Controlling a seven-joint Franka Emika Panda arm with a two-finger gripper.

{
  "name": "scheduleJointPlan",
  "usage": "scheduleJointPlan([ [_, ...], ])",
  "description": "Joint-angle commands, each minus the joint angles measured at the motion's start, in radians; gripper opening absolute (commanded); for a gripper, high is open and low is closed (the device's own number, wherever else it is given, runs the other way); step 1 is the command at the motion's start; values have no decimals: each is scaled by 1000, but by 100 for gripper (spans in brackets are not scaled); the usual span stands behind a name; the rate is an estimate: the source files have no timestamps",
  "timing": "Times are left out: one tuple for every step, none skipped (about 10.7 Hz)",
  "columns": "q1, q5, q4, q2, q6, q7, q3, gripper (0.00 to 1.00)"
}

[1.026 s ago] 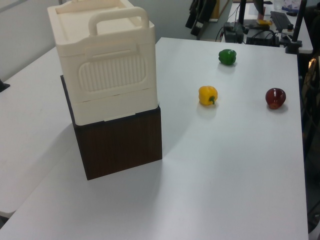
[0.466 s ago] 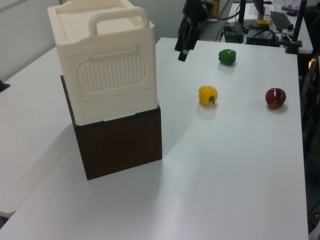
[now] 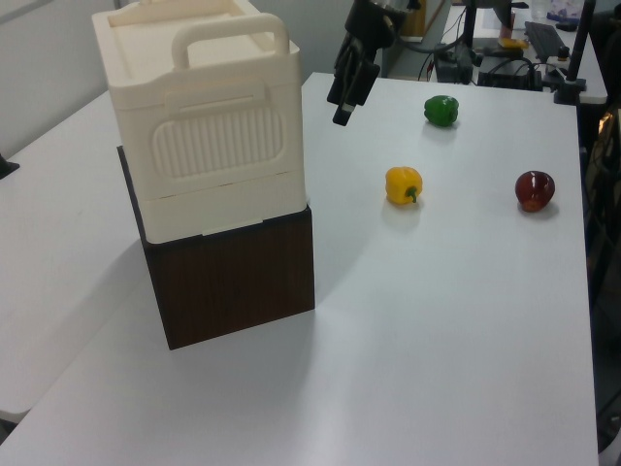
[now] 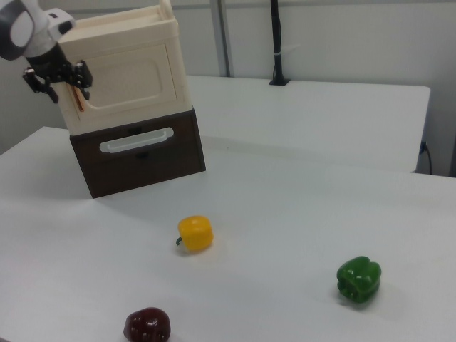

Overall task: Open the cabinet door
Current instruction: 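Move the gripper up to the cream cabinet door's edge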

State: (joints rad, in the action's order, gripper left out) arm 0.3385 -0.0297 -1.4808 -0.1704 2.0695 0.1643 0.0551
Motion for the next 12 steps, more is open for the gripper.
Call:
scheduleJointPlan([
  [8,54,16,-30,29,-49,29,59],
  [8,68,14,-47,72,-57,34,58],
  [8,94,14,-58,98,-68,34,58],
  [8,112,14,-60,109,-69,34,58],
  [8,114,14,-61,119,-68,34,58],
  [8,116,13,-70,135,-69,34,58],
  [8,116,13,-81,156,-78,34,58],
  [10,117,13,-86,170,-85,34,54],
  [17,126,13,-90,172,-83,34,44],
  [20,134,16,-92,176,-83,34,40],
  [20,134,17,-92,181,-83,32,38],
  [22,134,17,-90,181,-83,32,32],
])
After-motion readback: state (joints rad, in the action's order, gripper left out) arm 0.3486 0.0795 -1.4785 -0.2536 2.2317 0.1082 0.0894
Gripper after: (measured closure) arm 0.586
